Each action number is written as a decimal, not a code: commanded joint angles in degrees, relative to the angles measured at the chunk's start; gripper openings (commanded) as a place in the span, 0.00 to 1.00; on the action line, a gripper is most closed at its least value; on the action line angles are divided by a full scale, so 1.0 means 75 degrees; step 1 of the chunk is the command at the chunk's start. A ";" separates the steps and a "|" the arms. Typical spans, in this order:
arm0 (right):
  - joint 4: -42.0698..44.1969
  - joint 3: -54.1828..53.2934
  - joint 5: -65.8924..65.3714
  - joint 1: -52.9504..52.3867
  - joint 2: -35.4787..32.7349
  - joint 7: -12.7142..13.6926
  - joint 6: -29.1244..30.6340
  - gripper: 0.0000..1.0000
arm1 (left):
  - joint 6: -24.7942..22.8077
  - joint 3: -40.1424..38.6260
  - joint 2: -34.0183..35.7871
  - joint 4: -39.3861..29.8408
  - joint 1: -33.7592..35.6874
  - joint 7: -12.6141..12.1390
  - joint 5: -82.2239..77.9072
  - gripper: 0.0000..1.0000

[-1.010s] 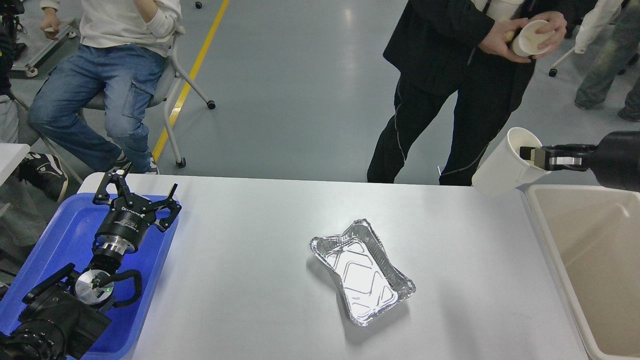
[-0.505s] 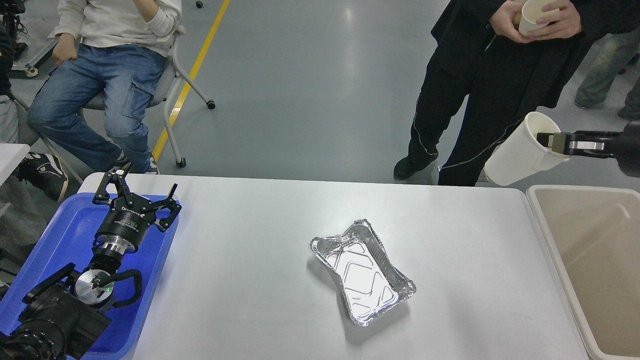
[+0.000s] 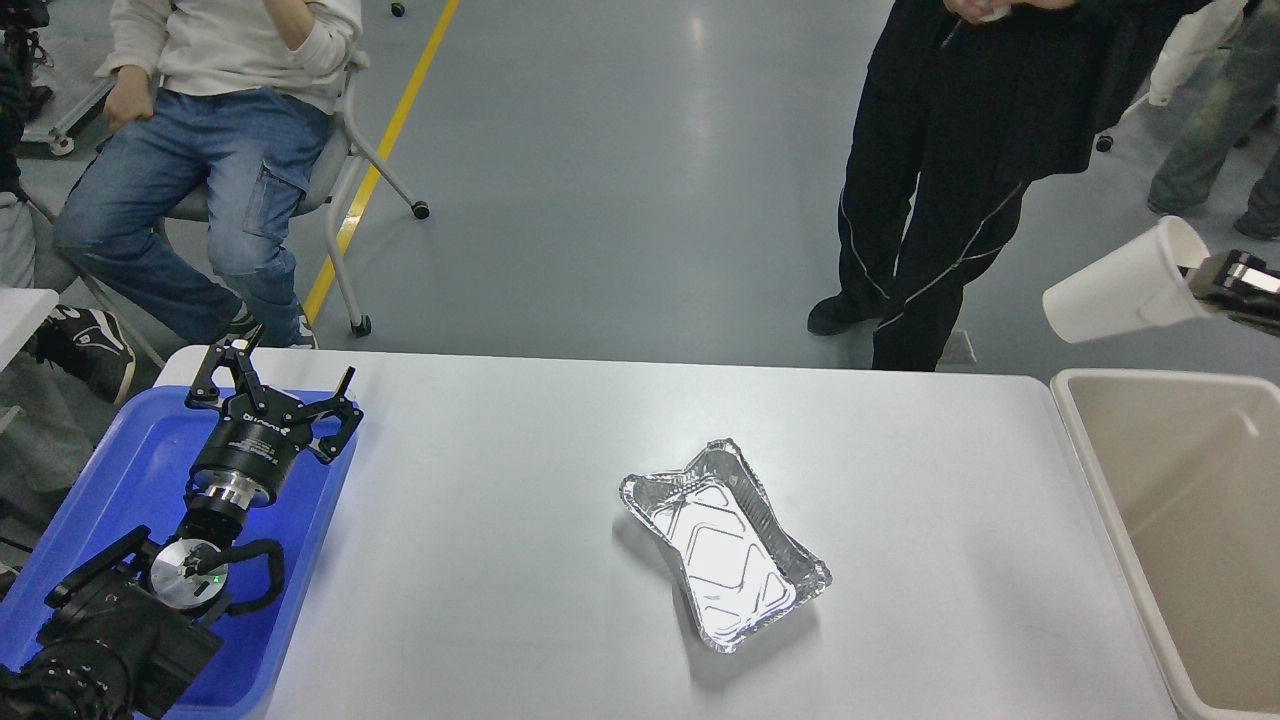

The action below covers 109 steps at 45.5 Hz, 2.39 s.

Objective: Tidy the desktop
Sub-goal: 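Tilt the cup over the bin and open the right gripper to drop it, then withdraw the right gripper up out of the bin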

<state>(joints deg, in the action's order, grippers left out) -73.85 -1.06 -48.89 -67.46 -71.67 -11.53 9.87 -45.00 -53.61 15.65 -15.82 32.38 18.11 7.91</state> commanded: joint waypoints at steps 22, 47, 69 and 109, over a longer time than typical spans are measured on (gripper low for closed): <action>0.4596 -0.0491 0.5429 0.3322 0.2535 -0.0561 -0.0859 0.00 | 0.0000 0.0000 0.0000 0.0000 -0.0004 0.0000 -0.0001 1.00; 0.9564 -0.0901 0.6121 0.4389 0.5734 0.0083 -0.0858 0.00 | 0.0000 0.0000 0.0000 0.0000 -0.0004 0.0000 -0.0001 1.00; 1.0128 -0.0901 0.6121 0.4612 0.6392 0.0412 -0.1562 0.00 | 0.0000 0.0000 0.0000 0.0000 0.0007 0.0000 -0.0001 1.00; 1.0140 -0.0901 0.6121 0.4624 0.6403 0.0389 -0.1620 0.74 | 0.0000 0.0000 0.0000 0.0000 0.0007 0.0000 -0.0001 1.00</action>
<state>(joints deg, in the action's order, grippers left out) 2.13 -7.82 -2.99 -32.83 -23.72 -8.48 -2.14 -45.00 -53.61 15.64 -15.82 32.43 18.11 7.91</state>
